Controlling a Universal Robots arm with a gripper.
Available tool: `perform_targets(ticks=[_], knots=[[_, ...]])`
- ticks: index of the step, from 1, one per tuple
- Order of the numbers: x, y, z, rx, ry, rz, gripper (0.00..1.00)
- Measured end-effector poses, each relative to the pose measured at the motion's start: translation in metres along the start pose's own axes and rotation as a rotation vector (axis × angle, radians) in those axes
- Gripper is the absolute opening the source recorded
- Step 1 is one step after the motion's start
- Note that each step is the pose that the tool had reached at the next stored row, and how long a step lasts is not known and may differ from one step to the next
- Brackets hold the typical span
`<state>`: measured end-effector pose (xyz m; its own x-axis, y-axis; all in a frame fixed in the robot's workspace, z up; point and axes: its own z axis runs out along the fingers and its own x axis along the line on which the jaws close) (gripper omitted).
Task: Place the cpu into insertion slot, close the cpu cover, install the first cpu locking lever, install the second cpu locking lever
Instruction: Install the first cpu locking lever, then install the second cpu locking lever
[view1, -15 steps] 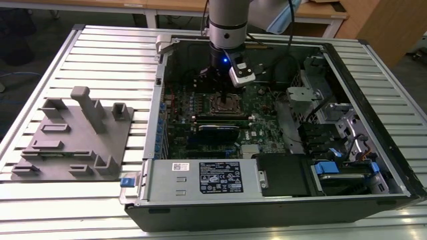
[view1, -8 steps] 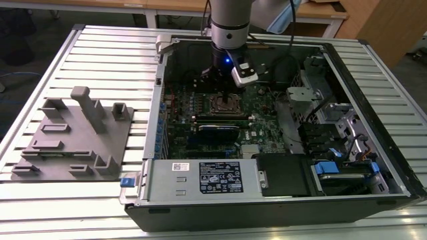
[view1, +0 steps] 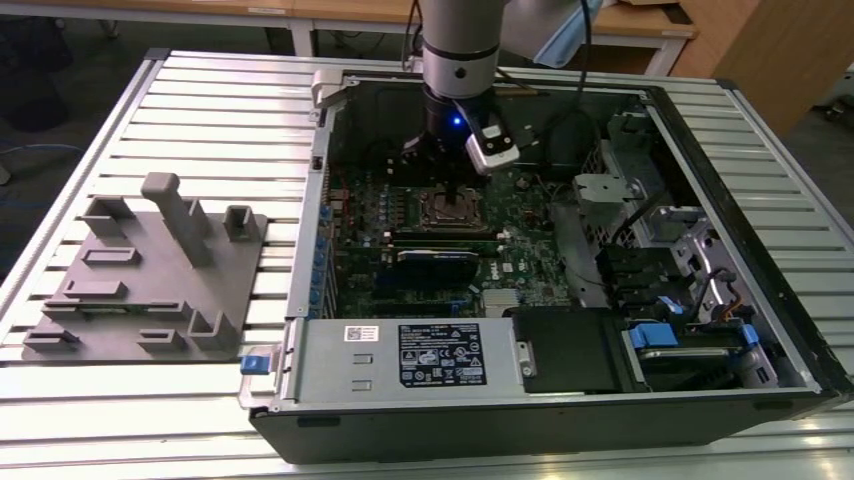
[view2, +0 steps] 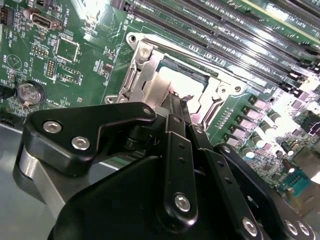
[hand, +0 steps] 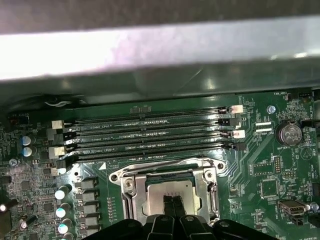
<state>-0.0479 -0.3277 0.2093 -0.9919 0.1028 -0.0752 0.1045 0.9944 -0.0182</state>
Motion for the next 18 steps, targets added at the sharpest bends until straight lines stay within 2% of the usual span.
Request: perform_targets(ticks=[5,8,16,18], knots=[[-0.0004,-0.0034,-0.0009,-0.0072,0.0005,0.001,0.1],[-0.0006,-0.0058,-0.0008,-0.0076,0.0007,0.001,0.1],[-0.0008,-0.0058,-0.0029,-0.0094,0.001,0.001,0.1],[-0.0005,-0.006,-0.0054,-0.0092,0.0,0.001,0.1]])
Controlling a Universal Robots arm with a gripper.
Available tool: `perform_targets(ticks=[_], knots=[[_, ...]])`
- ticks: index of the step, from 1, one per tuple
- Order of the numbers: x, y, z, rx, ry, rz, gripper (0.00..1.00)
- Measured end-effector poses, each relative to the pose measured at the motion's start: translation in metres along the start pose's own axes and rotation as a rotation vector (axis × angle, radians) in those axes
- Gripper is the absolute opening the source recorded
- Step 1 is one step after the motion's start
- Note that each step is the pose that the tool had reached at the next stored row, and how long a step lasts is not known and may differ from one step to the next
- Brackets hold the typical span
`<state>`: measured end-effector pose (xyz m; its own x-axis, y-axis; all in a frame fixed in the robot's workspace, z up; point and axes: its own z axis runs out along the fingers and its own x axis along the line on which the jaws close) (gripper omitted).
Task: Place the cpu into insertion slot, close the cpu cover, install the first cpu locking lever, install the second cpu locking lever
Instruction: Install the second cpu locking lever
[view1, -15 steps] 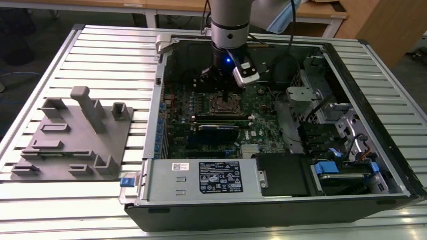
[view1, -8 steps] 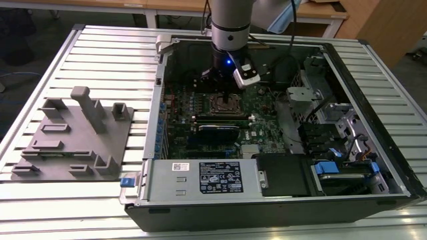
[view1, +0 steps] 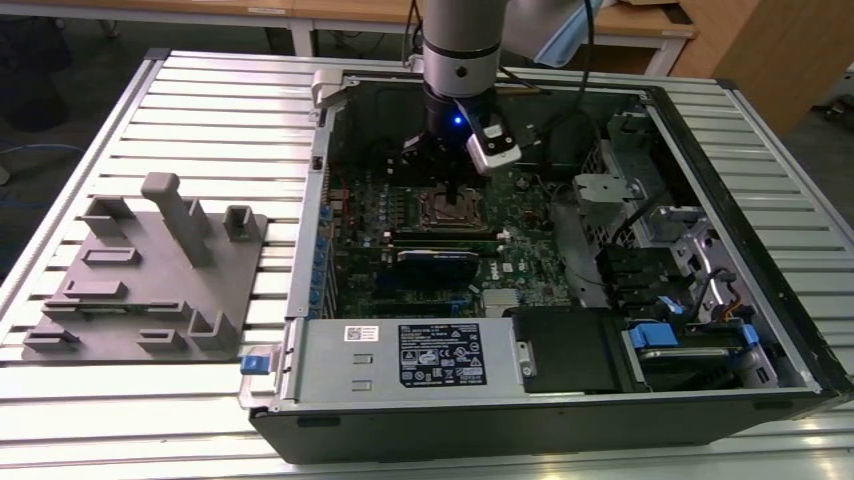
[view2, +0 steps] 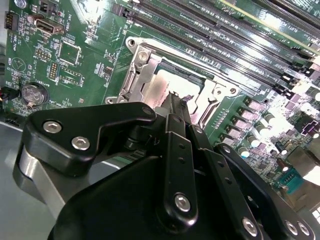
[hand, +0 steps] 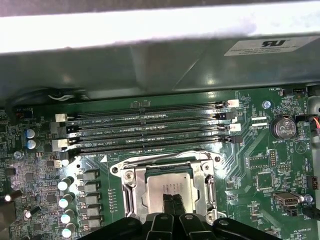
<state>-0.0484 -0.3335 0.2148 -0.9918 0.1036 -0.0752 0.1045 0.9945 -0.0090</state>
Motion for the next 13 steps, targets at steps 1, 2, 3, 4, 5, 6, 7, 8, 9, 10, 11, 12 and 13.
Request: perform_targets(ticks=[1,2,3,4,5,6,7,8,9,10,11,12,13], knots=[[0.0,0.0,0.0,0.0,-0.0001,0.0,0.1],[0.0001,0.0,0.0,0.0,-0.0002,0.0,0.1],[0.0005,-0.0001,0.0,0.0,-0.0005,0.0,0.1],[0.0011,-0.0001,0.0001,-0.0002,-0.0009,0.0,0.1],[0.0018,-0.0002,0.0001,-0.0003,-0.0013,0.0,0.1],[0.0023,-0.0002,0.0,-0.0002,-0.0015,0.0,0.1],[0.0024,-0.0002,0.0,-0.0002,-0.0017,0.0,0.1],[0.0024,-0.0002,0.0,-0.0002,-0.0016,0.0,0.1],[0.0024,-0.0002,0.0,-0.0002,-0.0016,0.0,0.1],[0.0025,-0.0003,0.0,-0.0002,-0.0017,0.0,0.1],[0.0026,-0.0003,0.0,-0.0002,-0.0017,0.0,0.1],[0.0026,-0.0003,-0.0004,-0.0001,-0.0016,0.0,0.1],[0.0025,-0.0004,-0.0014,0.0,-0.0015,0.0,0.1]])
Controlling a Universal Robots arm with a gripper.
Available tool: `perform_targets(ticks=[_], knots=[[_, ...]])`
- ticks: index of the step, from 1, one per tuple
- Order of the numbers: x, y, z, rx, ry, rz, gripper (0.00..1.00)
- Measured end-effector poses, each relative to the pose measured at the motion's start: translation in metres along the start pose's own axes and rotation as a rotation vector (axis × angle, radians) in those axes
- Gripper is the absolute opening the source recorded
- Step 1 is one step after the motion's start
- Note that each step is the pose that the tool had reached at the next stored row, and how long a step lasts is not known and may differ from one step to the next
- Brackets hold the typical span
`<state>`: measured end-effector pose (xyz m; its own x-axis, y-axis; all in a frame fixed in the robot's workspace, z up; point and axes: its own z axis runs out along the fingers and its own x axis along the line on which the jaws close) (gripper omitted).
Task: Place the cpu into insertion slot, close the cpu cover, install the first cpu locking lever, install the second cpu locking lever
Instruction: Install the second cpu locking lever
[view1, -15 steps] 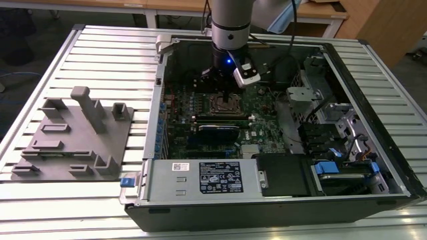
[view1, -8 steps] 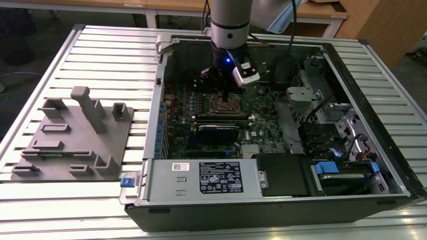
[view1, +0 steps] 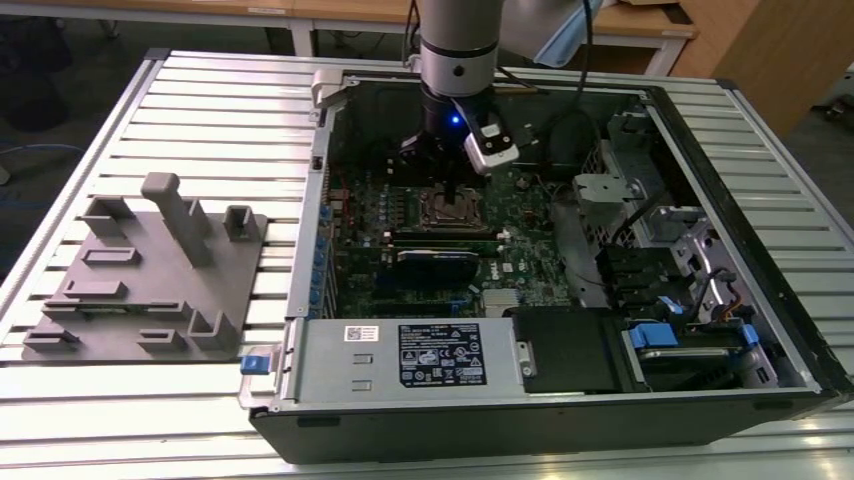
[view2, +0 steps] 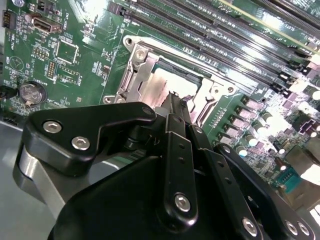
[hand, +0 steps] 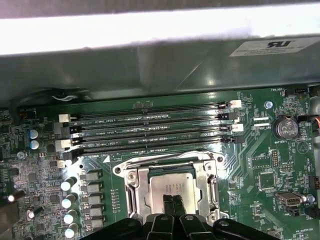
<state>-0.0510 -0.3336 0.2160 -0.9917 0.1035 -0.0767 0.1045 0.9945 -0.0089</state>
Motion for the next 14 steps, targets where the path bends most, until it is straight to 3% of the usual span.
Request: perform_targets(ticks=[7,14], knots=[[-0.0008,0.0,-0.01,-0.0004,0.0004,0.0,0.1],[-0.0011,0.0,-0.0106,-0.0003,0.0008,0.0,0.1]])
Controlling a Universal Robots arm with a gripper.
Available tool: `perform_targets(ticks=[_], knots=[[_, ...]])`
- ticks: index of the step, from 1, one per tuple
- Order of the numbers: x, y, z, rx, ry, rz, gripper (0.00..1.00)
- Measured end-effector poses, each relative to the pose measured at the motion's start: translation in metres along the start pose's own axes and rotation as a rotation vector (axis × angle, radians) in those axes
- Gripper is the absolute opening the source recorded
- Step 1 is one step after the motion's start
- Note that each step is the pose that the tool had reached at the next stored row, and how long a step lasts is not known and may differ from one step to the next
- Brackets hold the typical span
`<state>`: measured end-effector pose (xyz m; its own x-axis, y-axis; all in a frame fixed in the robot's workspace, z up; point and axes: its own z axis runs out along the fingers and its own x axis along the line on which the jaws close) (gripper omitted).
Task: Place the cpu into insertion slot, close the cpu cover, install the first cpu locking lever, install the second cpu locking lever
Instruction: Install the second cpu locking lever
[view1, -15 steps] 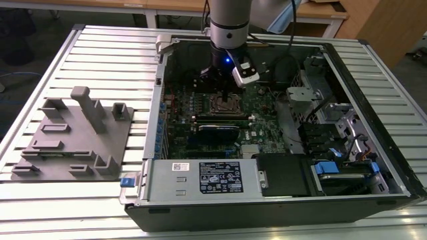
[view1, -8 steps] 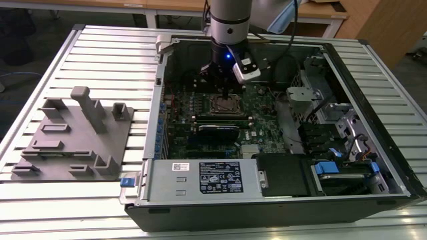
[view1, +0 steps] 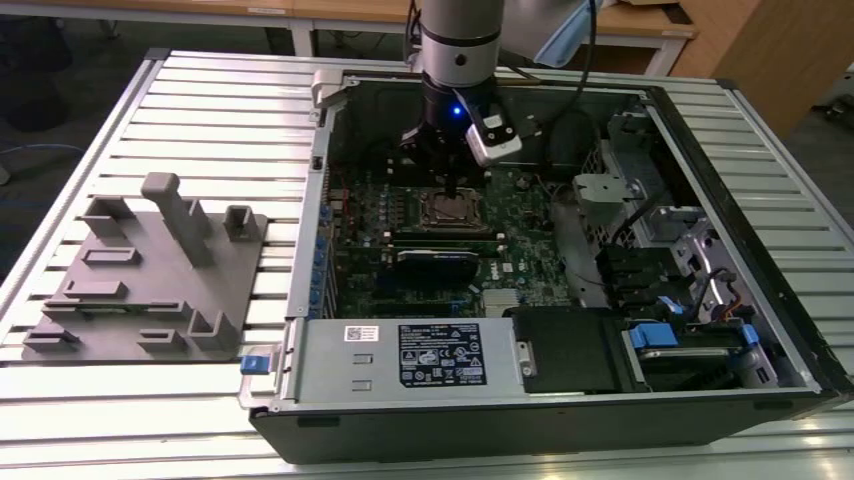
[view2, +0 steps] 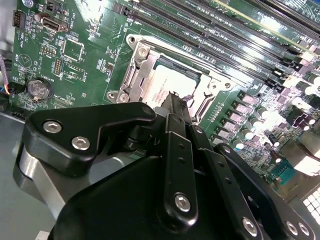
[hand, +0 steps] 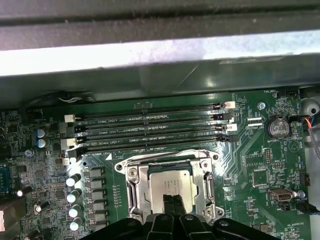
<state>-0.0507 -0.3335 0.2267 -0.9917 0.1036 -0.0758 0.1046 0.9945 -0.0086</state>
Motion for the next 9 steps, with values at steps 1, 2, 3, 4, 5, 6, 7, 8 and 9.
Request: perform_targets(ticks=[1,2,3,4,5,6,7,8,9], knots=[[0.0,0.0,-0.0001,0.0,0.0,0.0,0.1],[0.0,0.0,-0.0001,-0.0002,-0.0001,0.0,0.1],[0.0,0.0,-0.0004,-0.0002,-0.0001,0.0,0.1],[0.0,0.0,-0.0008,-0.0001,-0.0001,0.0,0.1],[-0.0001,0.0,-0.0008,-0.0001,-0.0001,0.0,0.1],[-0.0001,0.0,-0.0009,-0.0002,-0.0001,0.0,0.1],[-0.0001,-0.0001,-0.0014,0.0004,0.0002,0.0,0.1],[-0.0001,-0.0001,-0.0022,0.0004,0.0002,0.0,0.1],[-0.0002,-0.0001,-0.0031,0.0,0.0,0.0,0.1]])
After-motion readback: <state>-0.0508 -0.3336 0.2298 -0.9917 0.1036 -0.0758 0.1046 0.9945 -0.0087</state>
